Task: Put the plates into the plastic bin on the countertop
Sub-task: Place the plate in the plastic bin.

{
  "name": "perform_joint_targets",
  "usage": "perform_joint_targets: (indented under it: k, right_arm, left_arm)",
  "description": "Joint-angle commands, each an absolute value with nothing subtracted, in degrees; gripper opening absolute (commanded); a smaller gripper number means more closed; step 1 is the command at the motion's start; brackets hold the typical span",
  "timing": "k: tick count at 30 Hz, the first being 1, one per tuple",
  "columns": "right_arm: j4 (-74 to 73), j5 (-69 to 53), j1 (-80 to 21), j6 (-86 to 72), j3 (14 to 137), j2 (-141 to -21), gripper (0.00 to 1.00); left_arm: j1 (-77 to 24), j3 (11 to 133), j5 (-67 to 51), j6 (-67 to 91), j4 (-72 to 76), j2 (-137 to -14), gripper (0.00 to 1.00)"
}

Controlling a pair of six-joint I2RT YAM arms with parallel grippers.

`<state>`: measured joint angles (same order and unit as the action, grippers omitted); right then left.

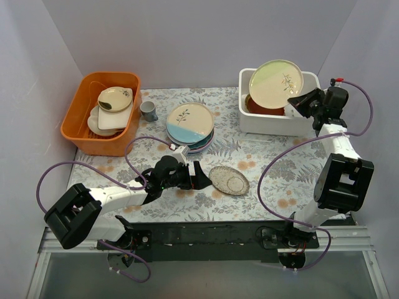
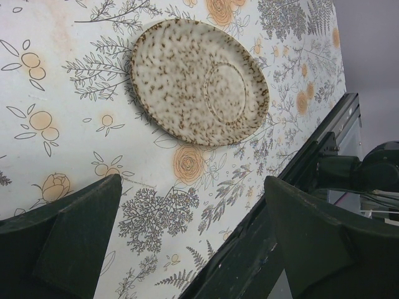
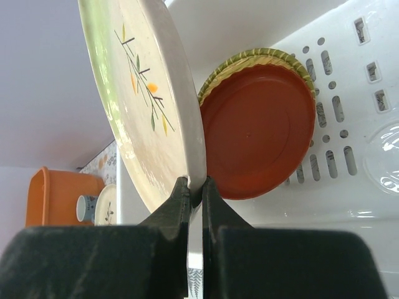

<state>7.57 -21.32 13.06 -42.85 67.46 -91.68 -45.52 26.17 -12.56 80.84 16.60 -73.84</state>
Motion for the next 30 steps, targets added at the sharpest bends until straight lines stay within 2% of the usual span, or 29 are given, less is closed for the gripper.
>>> perform_joint_targets:
  k: [1, 19, 30]
  right_arm:
    - [16.3, -23.0, 13.3, -43.4, 73.3, -89.8, 0.01]
    - [16.6, -23.0, 13.3, -40.8, 74.9, -96.3, 0.01]
    - [14.3, -25.2, 13.3, -38.8, 79.9, -103.2, 0.01]
  left_arm:
    - [-45.7, 26.4, -12.5, 80.6, 17.1, -73.6, 0.98]
    - [-45.7, 26.5, -12.4, 80.3, 16.3, -73.8, 0.98]
    - [-45.7, 26.9, -12.5, 80.2, 16.0, -74.5, 0.98]
